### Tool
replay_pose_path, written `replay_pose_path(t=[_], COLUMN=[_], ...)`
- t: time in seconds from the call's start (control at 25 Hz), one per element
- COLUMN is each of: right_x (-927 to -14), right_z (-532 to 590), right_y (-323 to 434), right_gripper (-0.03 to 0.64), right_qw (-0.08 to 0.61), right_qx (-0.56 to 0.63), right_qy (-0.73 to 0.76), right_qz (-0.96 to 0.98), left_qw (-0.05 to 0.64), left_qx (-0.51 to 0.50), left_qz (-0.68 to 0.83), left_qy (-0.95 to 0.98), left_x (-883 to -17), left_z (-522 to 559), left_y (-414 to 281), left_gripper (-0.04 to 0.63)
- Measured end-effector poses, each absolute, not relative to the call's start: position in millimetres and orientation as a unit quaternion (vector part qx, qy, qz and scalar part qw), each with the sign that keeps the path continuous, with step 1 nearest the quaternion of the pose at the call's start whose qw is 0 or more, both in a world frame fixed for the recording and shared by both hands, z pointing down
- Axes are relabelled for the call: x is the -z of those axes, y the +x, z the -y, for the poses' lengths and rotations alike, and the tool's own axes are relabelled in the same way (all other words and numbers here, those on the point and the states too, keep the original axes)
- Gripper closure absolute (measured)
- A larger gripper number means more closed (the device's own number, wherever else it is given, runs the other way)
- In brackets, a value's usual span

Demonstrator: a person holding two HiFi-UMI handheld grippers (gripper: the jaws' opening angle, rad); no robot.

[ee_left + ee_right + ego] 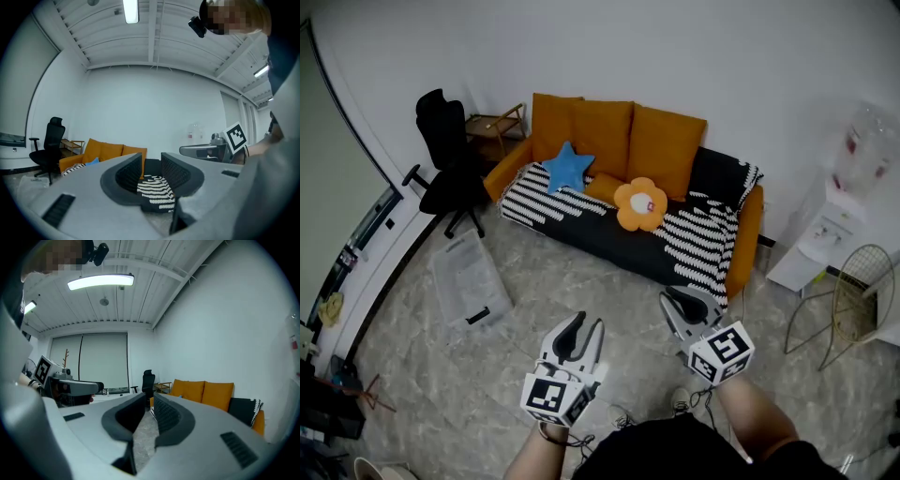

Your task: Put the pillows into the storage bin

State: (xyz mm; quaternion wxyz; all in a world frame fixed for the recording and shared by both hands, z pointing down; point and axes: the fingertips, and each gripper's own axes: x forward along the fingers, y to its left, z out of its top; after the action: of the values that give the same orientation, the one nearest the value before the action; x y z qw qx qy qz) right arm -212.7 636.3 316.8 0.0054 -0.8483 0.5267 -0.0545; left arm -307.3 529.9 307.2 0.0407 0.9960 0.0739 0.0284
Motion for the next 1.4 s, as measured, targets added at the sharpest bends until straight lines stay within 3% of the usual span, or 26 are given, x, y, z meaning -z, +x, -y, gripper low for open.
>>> replay_pose_path(t=[0.12, 0.4, 0.8, 1.4], right_x=[-318.2, -322.8, -340.9, -350.9], right_z=[-621.2, -598.1, -564.5, -511.0], right_y=[-217.2, -213.9, -154.0, 29.5], right_gripper=[0.468, 0.356, 0.313, 0.308], right_qw=[0.005, -0.003, -0.005, 0.005], right_qx=[0.052, 0.051, 0.065, 0.077], right_qy=[-0.853, -0.861, -0.854, -0.83], right_qz=[-0.519, -0.506, -0.515, -0.552], left_qw=[0.03, 0.031, 0.046, 0.044], left_qx=[-0.028, -0.034, -0.054, -0.06], left_qz=[-0.082, -0.084, -0.068, -0.031], left_qy=[0.996, 0.995, 0.995, 0.997], left_x=[-308.8, -315.5, -334.1, -330.9], left_z=[-514.0, -484.9, -456.3, -417.0], left_y=[-313.0, -316.8, -267.9, -93.0], left_gripper=[0.412, 0.37, 0.351, 0.347])
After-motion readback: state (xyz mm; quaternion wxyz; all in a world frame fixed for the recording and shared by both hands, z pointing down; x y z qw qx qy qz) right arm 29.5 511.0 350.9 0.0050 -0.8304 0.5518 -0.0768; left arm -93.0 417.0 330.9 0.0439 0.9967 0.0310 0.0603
